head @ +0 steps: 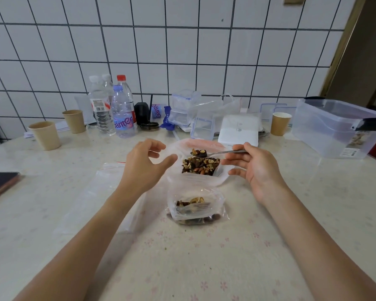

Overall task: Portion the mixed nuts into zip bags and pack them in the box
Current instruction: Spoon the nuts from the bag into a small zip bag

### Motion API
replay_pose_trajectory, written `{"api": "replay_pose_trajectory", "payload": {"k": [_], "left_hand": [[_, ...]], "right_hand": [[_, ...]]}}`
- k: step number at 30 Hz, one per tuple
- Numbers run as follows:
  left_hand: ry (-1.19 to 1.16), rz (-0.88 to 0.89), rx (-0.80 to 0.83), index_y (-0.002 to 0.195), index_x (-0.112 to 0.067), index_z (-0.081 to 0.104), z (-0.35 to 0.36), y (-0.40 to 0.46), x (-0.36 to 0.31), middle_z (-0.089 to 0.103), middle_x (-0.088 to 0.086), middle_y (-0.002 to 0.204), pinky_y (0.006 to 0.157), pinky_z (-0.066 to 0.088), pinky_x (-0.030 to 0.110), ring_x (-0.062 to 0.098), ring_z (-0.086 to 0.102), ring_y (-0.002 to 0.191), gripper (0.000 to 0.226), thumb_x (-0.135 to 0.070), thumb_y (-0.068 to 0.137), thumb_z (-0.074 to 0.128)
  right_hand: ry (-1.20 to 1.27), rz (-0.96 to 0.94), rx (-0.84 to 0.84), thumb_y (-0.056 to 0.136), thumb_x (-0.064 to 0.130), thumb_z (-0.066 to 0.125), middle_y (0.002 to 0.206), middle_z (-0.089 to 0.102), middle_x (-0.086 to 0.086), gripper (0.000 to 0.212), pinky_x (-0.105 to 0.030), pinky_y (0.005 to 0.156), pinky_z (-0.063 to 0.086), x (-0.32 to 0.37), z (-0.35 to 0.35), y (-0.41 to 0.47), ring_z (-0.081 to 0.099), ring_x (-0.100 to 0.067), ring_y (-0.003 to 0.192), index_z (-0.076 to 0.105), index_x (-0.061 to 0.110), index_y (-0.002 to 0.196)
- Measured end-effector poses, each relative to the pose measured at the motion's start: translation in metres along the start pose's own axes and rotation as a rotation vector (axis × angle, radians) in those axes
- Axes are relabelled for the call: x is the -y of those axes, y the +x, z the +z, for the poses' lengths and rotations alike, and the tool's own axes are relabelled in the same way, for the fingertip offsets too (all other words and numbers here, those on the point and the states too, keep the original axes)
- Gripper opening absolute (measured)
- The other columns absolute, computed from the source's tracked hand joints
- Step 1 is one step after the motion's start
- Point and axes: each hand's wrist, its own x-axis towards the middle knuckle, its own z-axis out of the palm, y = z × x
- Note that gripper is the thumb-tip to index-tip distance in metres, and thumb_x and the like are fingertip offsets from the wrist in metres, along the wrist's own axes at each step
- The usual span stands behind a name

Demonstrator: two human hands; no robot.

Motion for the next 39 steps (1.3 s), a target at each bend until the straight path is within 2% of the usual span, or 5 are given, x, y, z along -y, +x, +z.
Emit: {"api": "replay_pose_trajectory", "payload": {"k": [5, 13, 19, 28, 39], "left_hand": [[0.051, 0.068, 0.189, 0.084, -0.029, 0.070, -0.012, -0.008, -0.016, 0.071, -0.009, 0.077, 0.064, 0.051, 0.023, 0.008, 0.066, 0.068, 0.026, -0.054, 0.086, 0.074], [0.226, 0.118, 0.597, 0.092, -0.035, 0.077, -0.008, -0.019, -0.018, 0.070, -0.015, 0.085, 0.067, 0.043, 0.020, -0.008, 0.060, 0.071, 0.023, -0.056, 0.090, 0.067], [0.010, 0.147, 0.627, 0.097, -0.023, 0.080, -0.007, -0.018, -0.020, 0.068, -0.023, 0.071, 0.048, 0.041, 0.007, -0.008, 0.058, 0.057, 0.012, -0.032, 0.096, 0.071], [-0.143, 0.061, 0.694, 0.094, -0.028, 0.080, -0.010, -0.017, -0.021, 0.073, -0.006, 0.086, 0.047, 0.051, 0.025, 0.018, 0.064, 0.052, 0.025, -0.048, 0.081, 0.071], [-0.001, 0.065, 0.551, 0.087, -0.026, 0.076, -0.009, -0.011, -0.015, 0.074, -0.013, 0.081, 0.046, 0.046, 0.014, 0.008, 0.067, 0.054, 0.046, -0.068, 0.073, 0.065]], "right_hand": [[-0.023, -0.068, 0.034, 0.111, 0.024, 0.038, 0.063, 0.070, -0.012, 0.039, -0.031, 0.047, 0.053, 0.013, -0.008, 0.001, 0.073, -0.031, 0.062, 0.065, 0.005, 0.088], [-0.254, -0.059, 0.211, 0.108, 0.020, 0.043, 0.057, 0.061, -0.013, 0.037, -0.035, 0.053, 0.052, 0.021, -0.011, -0.006, 0.065, -0.034, 0.053, 0.061, 0.005, 0.080], [-0.568, -0.334, 0.281, 0.110, 0.028, 0.043, 0.051, 0.057, -0.006, 0.043, -0.027, 0.053, 0.052, 0.021, -0.001, -0.019, 0.061, -0.026, 0.049, 0.057, 0.006, 0.076], [-0.745, -0.857, 0.292, 0.109, 0.028, 0.038, 0.049, 0.042, -0.007, 0.051, -0.032, 0.046, 0.032, 0.019, 0.014, -0.041, 0.039, -0.023, 0.045, 0.046, 0.000, 0.067], [-0.364, -0.665, 0.087, 0.111, 0.030, 0.041, 0.048, 0.048, 0.001, 0.045, -0.027, 0.045, 0.041, 0.016, 0.011, -0.026, 0.049, -0.018, 0.039, 0.052, 0.011, 0.072]]}}
